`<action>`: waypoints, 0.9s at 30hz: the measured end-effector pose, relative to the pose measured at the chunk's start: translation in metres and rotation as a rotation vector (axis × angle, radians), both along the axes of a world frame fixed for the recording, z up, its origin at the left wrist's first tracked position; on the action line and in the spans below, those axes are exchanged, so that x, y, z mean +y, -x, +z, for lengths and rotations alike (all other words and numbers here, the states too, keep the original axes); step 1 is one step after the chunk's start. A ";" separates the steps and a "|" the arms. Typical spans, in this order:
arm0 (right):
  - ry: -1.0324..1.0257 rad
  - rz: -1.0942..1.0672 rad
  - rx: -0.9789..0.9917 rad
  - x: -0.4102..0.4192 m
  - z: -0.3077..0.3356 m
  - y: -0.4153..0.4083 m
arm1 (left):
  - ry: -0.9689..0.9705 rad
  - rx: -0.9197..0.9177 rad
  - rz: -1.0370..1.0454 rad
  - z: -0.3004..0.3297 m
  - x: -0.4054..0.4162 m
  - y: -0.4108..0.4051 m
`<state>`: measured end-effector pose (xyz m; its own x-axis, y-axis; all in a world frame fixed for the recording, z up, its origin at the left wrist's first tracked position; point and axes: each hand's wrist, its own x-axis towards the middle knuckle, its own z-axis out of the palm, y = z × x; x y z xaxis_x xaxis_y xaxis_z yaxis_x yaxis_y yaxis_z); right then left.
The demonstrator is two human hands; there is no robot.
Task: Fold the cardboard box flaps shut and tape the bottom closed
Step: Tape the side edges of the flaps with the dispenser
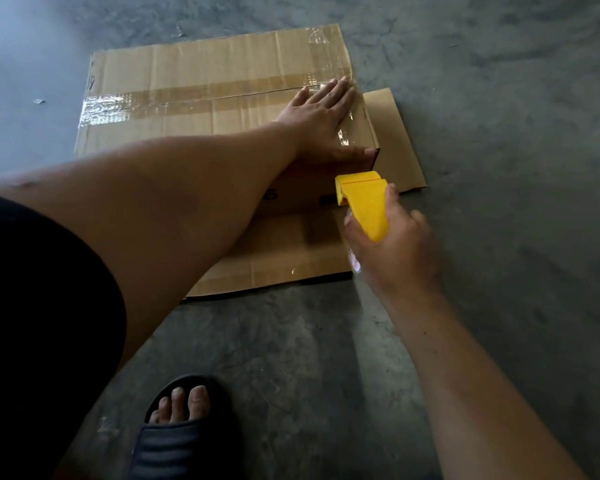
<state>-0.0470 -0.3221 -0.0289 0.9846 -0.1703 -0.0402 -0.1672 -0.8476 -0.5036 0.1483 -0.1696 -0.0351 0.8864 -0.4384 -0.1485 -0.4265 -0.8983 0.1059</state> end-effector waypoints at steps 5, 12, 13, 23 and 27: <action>-0.014 0.014 0.016 0.002 -0.007 -0.017 | -0.030 -0.015 -0.021 -0.003 0.001 -0.001; -0.050 -0.039 -0.001 0.005 -0.013 -0.033 | -0.044 -0.022 -0.008 -0.005 -0.001 -0.003; -0.065 -0.050 -0.009 0.005 -0.014 -0.034 | -0.045 -0.019 -0.007 -0.006 -0.002 -0.004; -0.146 -0.076 0.003 0.002 -0.012 -0.038 | -0.053 -0.013 -0.006 -0.004 -0.005 -0.004; -0.154 -0.088 0.070 0.001 -0.012 -0.040 | -0.081 0.000 0.002 0.000 -0.010 0.000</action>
<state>-0.0072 -0.3209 -0.0411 0.9601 -0.2420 -0.1405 -0.2764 -0.7420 -0.6107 0.1486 -0.1794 -0.0355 0.8873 -0.4234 -0.1830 -0.4249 -0.9047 0.0332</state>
